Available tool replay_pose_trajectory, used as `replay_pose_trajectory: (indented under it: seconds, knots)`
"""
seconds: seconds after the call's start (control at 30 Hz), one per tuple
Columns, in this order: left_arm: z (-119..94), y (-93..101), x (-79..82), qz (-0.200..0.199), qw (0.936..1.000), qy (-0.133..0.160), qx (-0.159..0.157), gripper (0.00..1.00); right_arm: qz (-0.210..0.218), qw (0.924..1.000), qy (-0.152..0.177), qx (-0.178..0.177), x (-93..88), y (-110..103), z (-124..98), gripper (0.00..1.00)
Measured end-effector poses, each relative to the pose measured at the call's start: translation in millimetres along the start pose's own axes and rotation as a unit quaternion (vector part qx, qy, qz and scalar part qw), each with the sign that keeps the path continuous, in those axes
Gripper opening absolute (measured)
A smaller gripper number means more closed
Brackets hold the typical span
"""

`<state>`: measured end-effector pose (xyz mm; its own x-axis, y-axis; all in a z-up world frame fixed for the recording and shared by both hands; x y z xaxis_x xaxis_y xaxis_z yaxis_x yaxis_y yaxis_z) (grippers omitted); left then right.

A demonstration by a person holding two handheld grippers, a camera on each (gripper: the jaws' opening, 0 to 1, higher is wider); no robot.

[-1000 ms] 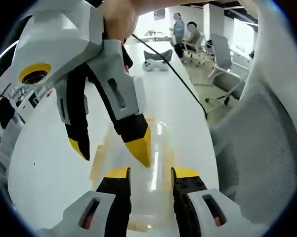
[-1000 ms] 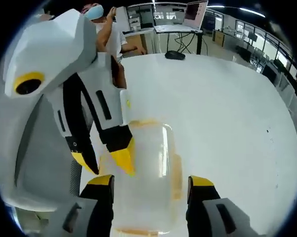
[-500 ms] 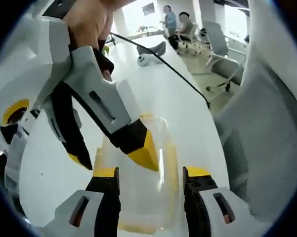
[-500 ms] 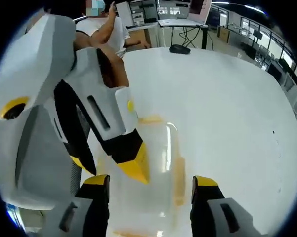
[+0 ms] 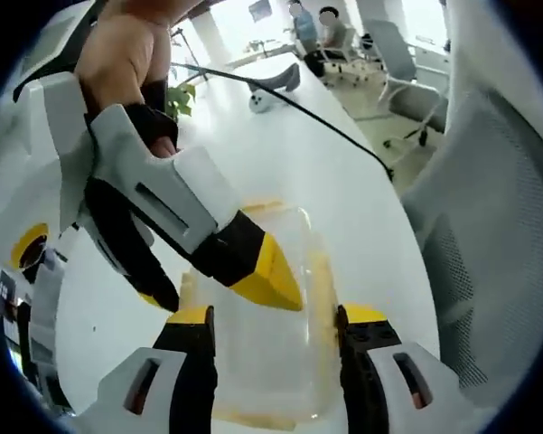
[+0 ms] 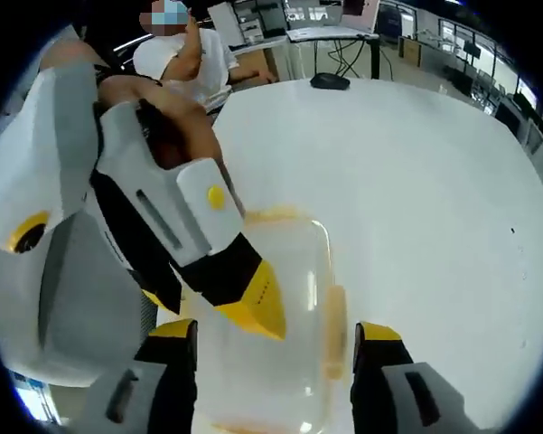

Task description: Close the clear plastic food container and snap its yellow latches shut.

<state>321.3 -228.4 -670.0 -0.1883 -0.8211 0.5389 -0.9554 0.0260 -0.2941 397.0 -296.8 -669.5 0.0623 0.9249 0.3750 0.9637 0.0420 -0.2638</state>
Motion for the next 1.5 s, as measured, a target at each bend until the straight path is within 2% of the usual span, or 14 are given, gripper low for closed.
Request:
replay_pose_trajectory:
  seconds: [0.03, 0.27, 0.5, 0.6, 0.67, 0.83, 1.07, 1.27, 1.5]
  knots:
    - [-0.1, -0.2, -0.2, 0.000, 1.0000, 0.000, 0.000, 0.53, 0.002, 0.9999, -0.004, 0.009, -0.8, -1.5, 0.6, 0.69]
    - [0.3, -1.7, 1.1, -0.006, 1.0000, -0.005, 0.003, 0.52, -0.004, 0.9999, -0.009, 0.013, 1.3, -0.1, 0.7, 0.69]
    - [-0.5, -5.6, 3.9, -0.035, 0.9994, -0.008, -0.004, 0.51, -0.006, 0.9996, -0.021, 0.015, 4.1, 0.5, 0.4, 0.68]
    - [-0.7, -6.2, 3.6, -0.045, 0.9990, -0.003, -0.006, 0.50, -0.023, 0.9996, -0.018, 0.006, 7.6, 0.2, -3.7, 0.63]
    - [-0.5, -6.1, 3.5, -0.047, 0.9989, -0.002, -0.006, 0.50, -0.018, 0.9996, -0.020, -0.001, 7.6, 1.4, -5.6, 0.59]
    - [1.4, -6.8, 5.4, -0.061, 0.9981, -0.004, 0.002, 0.50, -0.009, 0.9994, -0.032, -0.004, 5.1, 2.1, -6.9, 0.59]
    - [-0.3, -7.9, 6.1, -0.065, 0.9978, -0.010, -0.007, 0.47, -0.014, 0.9988, -0.046, -0.001, 5.2, 3.5, -6.1, 0.58]
    - [-2.1, -5.6, 10.0, -0.076, 0.9969, -0.018, -0.013, 0.39, -0.015, 0.9985, -0.053, -0.001, 6.0, 3.7, -5.7, 0.57]
    - [-1.8, -7.4, 11.6, -0.078, 0.9963, -0.030, -0.022, 0.40, -0.014, 0.9982, -0.058, -0.004, 6.7, 2.7, -5.1, 0.57]
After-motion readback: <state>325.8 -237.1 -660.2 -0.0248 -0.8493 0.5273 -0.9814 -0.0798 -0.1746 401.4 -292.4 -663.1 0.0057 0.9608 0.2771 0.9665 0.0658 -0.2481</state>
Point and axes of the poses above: the point that each gripper's makers call its tool centre point, and the gripper's own axes: z roughly forward along the fingers, y roughly to its right, x roughly out of its top, the point moved 9 cm from there along -z, roughly backward along the fingers, and after that the axes turned 1 degree about -y, right-handed, at the moved point
